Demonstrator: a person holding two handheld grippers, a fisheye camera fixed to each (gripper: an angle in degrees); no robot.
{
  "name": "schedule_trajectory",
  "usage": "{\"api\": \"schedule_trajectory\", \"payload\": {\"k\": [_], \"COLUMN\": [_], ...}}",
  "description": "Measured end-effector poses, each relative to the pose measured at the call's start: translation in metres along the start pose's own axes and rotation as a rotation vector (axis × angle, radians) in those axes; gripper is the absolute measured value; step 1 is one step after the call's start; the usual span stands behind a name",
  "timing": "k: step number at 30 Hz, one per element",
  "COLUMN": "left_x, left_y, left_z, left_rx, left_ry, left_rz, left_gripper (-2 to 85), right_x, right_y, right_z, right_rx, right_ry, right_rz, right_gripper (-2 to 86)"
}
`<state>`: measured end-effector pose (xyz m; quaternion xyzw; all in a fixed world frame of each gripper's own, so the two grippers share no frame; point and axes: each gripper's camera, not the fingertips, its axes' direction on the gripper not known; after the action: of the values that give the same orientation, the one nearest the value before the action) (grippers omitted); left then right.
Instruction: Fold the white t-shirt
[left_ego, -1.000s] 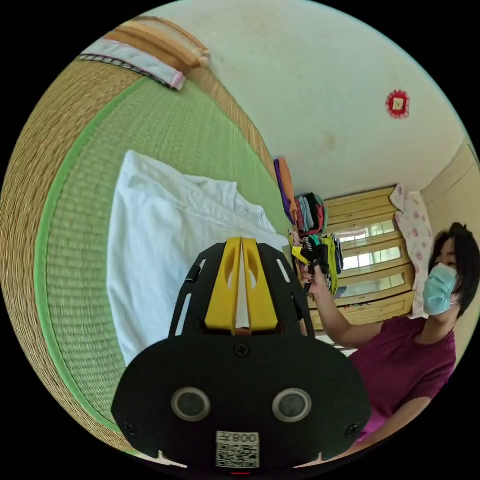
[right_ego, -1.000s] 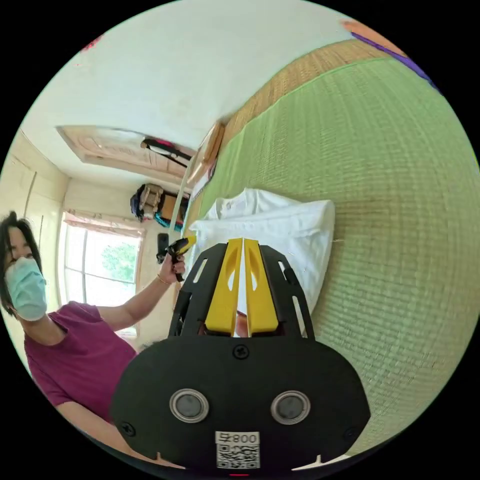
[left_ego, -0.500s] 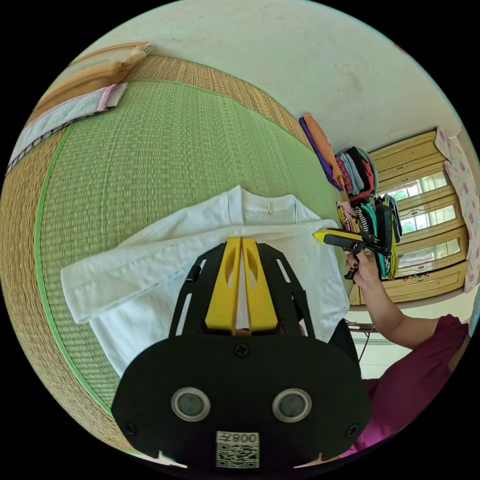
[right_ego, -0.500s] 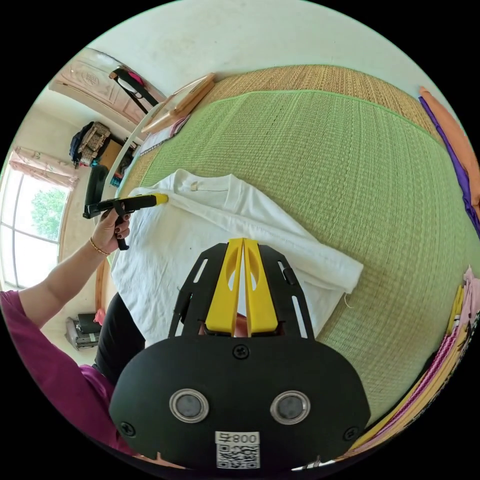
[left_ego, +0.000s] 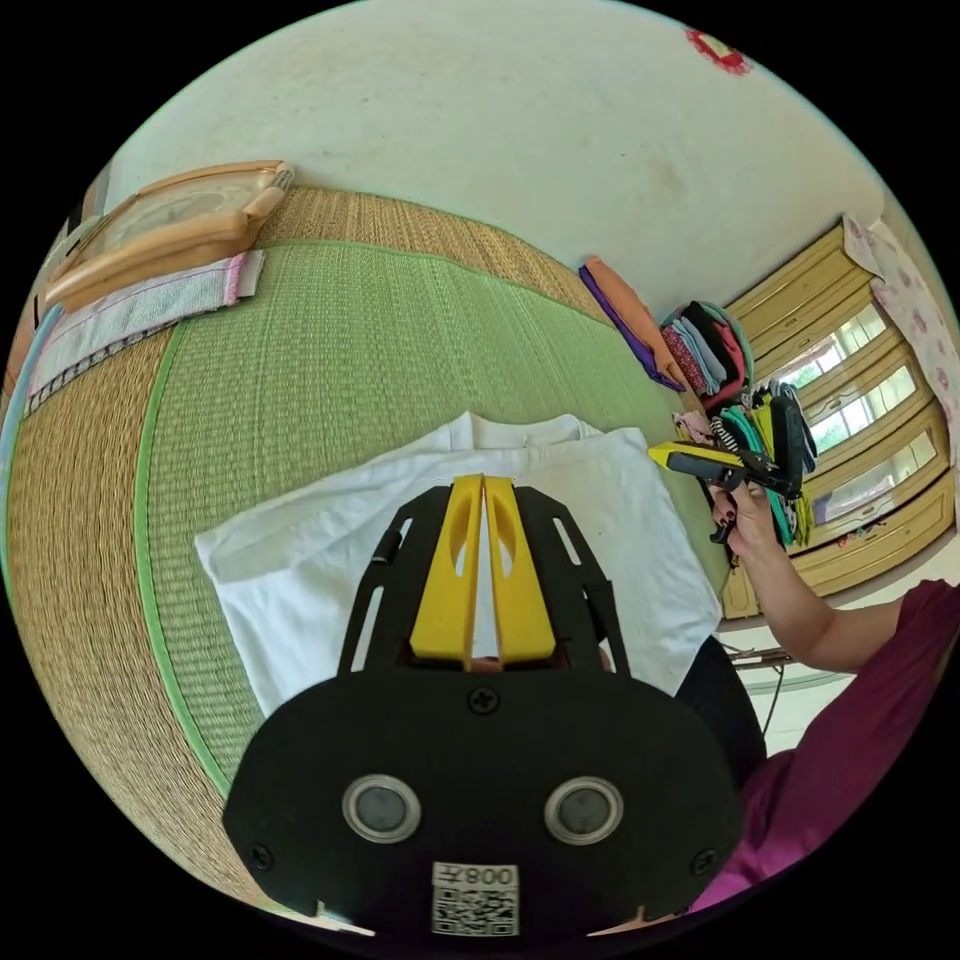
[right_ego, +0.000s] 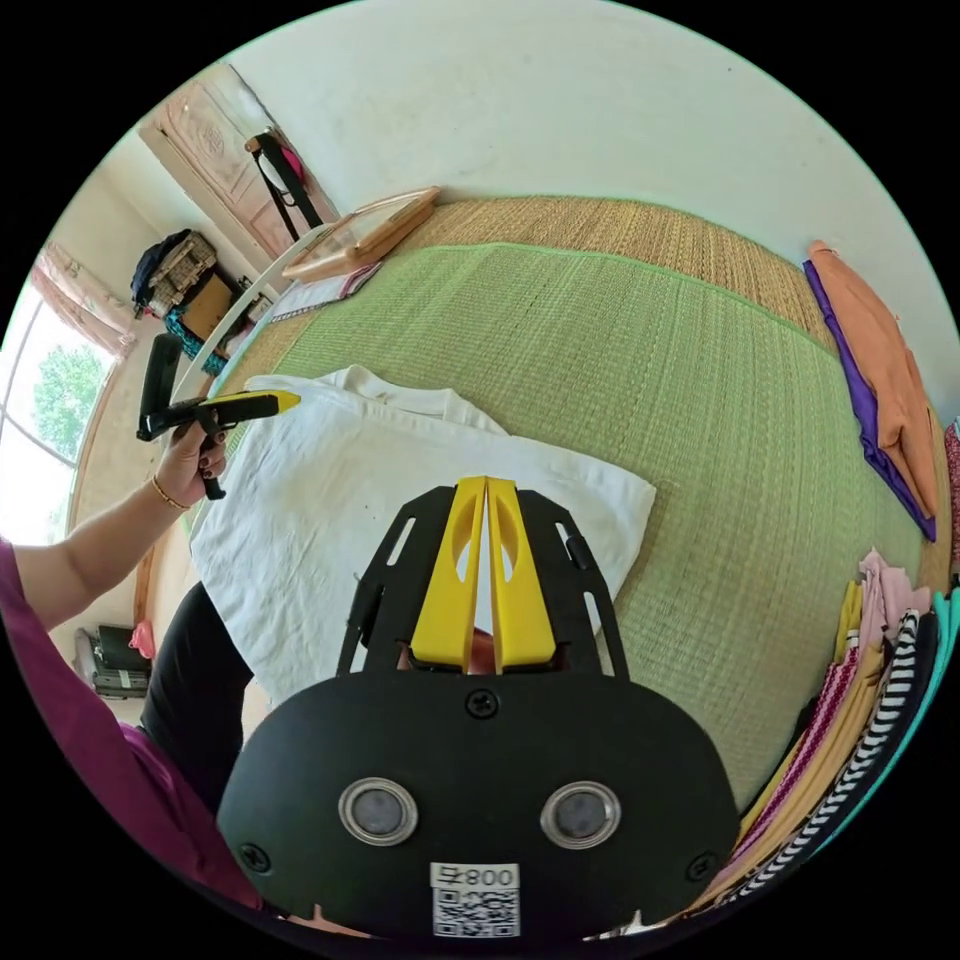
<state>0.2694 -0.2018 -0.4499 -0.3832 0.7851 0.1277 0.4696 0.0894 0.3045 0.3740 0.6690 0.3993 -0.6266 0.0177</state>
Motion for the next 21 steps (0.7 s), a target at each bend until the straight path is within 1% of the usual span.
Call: {"api": "schedule_trajectory", "payload": {"k": [3, 8, 10, 14, 18, 21], "left_x": [-0.007, -0.036, -0.048, -0.050, -0.063, -0.081], "left_y": [0.012, 0.013, 0.013, 0.019, 0.036, 0.046], "left_z": [0.001, -0.007, -0.011, -0.020, -0.043, -0.049], "left_rx": [-0.040, -0.018, -0.007, 0.023, 0.110, 0.089], "left_ry": [-0.079, -0.180, -0.149, -0.155, -0.086, -0.095], "left_rz": [-0.021, -0.127, -0.150, -0.165, -0.232, -0.282], "left_gripper": [0.0, 0.1, 0.1, 0.1, 0.1, 0.1], "right_x": [0.008, 0.015, 0.012, 0.009, 0.003, -0.025], "right_y": [0.010, 0.020, 0.024, 0.029, 0.029, 0.032], "right_z": [0.010, 0.024, 0.023, 0.021, 0.011, -0.003], "right_rx": [-0.035, -0.052, -0.040, -0.033, -0.029, 0.017], "right_ry": [0.026, 0.077, 0.082, 0.077, 0.067, 0.027], "right_rz": [0.040, 0.074, 0.075, 0.079, 0.079, 0.015], "right_gripper": [0.1, 0.2, 0.2, 0.3, 0.7, 1.6]}}
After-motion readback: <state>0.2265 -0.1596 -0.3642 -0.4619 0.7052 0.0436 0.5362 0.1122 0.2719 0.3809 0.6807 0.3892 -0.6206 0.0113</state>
